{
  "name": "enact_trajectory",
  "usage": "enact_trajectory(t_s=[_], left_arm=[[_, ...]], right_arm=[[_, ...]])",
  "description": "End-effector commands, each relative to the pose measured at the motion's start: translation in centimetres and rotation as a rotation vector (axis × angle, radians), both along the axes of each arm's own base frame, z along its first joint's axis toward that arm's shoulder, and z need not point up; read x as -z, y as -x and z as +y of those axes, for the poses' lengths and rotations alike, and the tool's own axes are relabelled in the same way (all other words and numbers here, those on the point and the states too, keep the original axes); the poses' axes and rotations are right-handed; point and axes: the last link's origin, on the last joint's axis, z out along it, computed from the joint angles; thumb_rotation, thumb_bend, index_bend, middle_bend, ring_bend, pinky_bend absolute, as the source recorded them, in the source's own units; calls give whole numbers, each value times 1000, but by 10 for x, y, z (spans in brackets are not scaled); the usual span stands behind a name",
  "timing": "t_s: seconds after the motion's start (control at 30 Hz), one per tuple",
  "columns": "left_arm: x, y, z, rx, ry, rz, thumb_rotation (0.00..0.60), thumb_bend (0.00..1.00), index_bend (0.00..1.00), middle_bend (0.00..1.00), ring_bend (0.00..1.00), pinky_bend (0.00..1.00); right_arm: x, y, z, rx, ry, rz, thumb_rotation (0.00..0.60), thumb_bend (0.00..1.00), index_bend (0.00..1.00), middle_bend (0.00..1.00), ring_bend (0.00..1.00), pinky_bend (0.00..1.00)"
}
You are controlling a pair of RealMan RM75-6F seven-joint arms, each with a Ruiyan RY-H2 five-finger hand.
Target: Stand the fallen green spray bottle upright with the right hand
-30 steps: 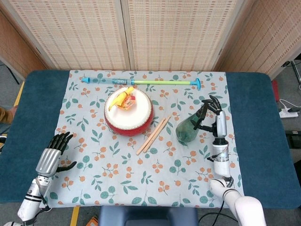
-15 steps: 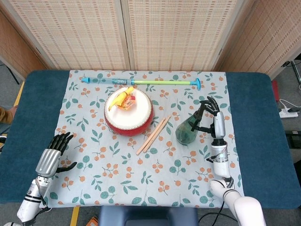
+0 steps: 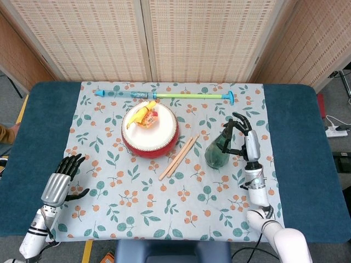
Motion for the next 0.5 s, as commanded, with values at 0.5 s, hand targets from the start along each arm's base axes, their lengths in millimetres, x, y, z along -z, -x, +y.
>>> enact_trajectory(t_s=[0.5], left_arm=[[2,-4,-2,13,16,-6,600,169,0,0,0,33]], right_arm=[[3,13,10,-54,-126,169,600,0,0,172,0,0]])
